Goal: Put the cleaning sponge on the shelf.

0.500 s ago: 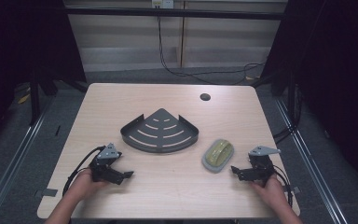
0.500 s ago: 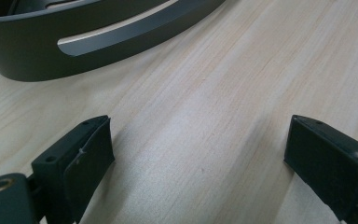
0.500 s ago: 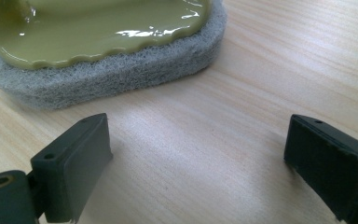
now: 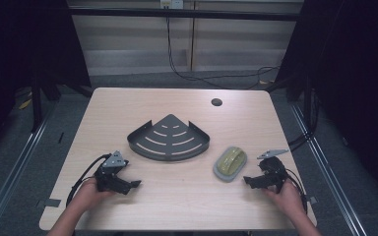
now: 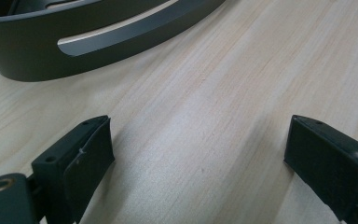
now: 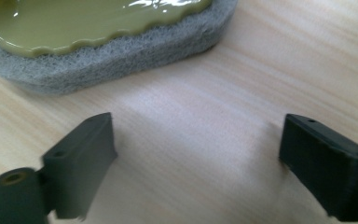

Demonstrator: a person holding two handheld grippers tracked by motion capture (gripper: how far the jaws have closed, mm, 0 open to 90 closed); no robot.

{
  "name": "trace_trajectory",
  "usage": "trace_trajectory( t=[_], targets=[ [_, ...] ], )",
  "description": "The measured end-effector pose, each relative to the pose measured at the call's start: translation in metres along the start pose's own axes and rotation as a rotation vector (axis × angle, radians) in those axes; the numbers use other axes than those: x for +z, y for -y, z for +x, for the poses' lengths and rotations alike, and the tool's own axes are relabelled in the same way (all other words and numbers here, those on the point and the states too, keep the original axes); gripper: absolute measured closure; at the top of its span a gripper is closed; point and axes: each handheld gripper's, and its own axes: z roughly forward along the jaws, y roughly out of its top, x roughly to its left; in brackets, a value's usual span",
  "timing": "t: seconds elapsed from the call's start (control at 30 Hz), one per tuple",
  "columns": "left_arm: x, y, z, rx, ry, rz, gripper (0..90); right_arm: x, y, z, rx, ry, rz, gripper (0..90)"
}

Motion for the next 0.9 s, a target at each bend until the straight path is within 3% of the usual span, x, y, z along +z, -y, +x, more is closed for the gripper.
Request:
trace_trajectory(
  t=[0.03, 0.1, 0.17, 0.23, 0.27, 0.6, 0.63, 0.9],
  targets=[
    [0.000, 0.000, 0.000, 0.000, 0.000, 0.001, 7.4, -0.004, -0.009, 0.001, 0.032, -0.020, 0.074, 22.0],
    [0.000, 0.000, 0.000, 0.000, 0.000, 0.001, 7.4, -0.007, -0.018, 0.000, 0.080, -0.084, 0.097, 22.8],
    [0.000, 0.000, 0.000, 0.000, 0.000, 0.001, 7.4, -0.011, -0.028, 0.000, 0.112, -0.100, 0.127, 21.9],
    [0.000, 0.000, 0.000, 0.000, 0.000, 0.000, 7.4, -0.015, -0.037, 0.000, 0.132, -0.085, 0.154, 22.1],
    [0.000, 0.000, 0.000, 0.000, 0.000, 0.001, 7.4, -0.021, -0.051, -0.001, 0.132, -0.062, 0.166, 22.2],
    [0.000, 0.000, 0.000, 0.001, 0.000, 0.002, 7.4, -0.033, -0.095, -0.006, 0.184, -0.032, 0.217, 23.0],
    [0.000, 0.000, 0.000, 0.000, 0.000, 0.001, 7.4, -0.034, -0.104, -0.004, 0.195, -0.021, 0.227, 23.0],
    [0.000, 0.000, 0.000, 0.000, 0.000, 0.001, 7.4, -0.024, -0.126, 0.014, 0.203, -0.005, 0.274, 24.1]
  ],
)
